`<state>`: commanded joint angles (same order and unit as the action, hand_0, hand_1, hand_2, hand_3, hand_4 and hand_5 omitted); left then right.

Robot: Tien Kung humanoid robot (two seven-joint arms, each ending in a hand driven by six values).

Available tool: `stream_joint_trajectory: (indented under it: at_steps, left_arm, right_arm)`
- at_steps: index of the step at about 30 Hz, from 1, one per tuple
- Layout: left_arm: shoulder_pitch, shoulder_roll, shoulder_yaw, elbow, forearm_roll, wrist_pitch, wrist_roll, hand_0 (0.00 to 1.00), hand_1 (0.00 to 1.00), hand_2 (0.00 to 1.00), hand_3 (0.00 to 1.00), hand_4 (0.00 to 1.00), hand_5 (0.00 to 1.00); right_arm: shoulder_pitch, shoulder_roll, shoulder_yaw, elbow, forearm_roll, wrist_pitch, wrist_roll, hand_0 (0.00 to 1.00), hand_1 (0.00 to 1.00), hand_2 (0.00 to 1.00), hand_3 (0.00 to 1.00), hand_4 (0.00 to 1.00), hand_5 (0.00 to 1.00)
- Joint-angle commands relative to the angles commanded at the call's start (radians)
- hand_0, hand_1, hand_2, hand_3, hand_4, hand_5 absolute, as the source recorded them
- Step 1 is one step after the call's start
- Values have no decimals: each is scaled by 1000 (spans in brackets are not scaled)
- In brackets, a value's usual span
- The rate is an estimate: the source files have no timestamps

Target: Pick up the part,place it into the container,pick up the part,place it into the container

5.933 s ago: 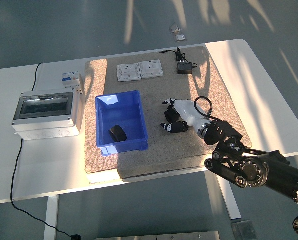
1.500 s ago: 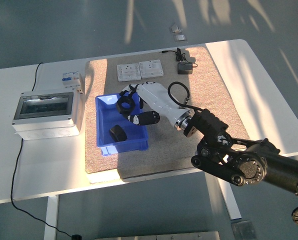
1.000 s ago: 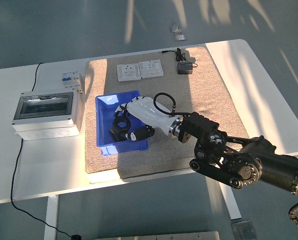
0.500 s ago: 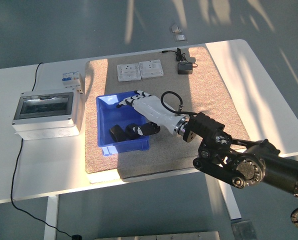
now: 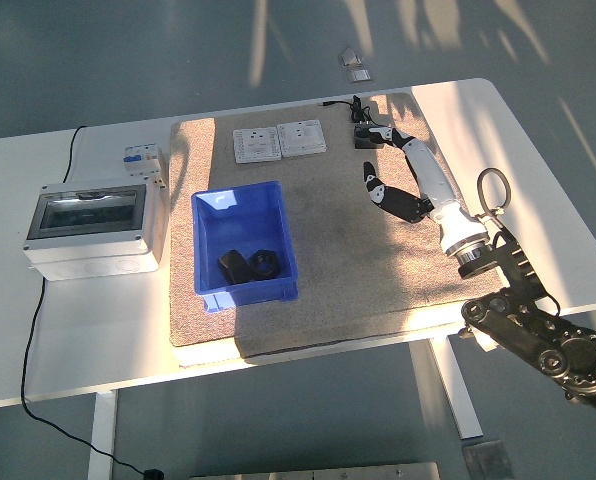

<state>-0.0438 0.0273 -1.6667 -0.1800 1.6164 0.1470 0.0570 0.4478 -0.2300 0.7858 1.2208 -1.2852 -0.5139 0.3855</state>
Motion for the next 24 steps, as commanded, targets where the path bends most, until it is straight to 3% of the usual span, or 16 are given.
stream_joint_trajectory:
  at_steps: [7,8,11,13,14,24]
  left_arm:
    - [10,-7,6,0,-21,3,-4,676,659,658,727,764,816]
    - [10,-8,5,0,-19,3,-4,676,658,658,726,762,815]
    - [10,-8,0,0,-9,1,-2,676,658,658,726,762,815]
    - [10,-8,-4,0,-2,-1,0,676,658,658,726,762,815]
    - [10,-7,-6,0,0,-1,1,674,659,658,726,761,815]
    - [9,-4,-35,0,27,-24,1,675,659,659,726,762,813]
  right_arm:
    - [-195,-34,204,60,183,20,83,784,677,719,667,520,26]
    - [-219,-35,228,61,207,22,90,762,645,702,660,549,113]
    - [-267,-27,284,59,267,27,111,762,645,702,660,549,113]
    - [-279,-19,302,58,298,26,123,762,645,702,660,549,113]
    - [-282,-14,306,57,312,23,130,754,633,693,655,572,159]
    - [-283,-2,317,45,402,-10,176,738,600,683,657,580,180]
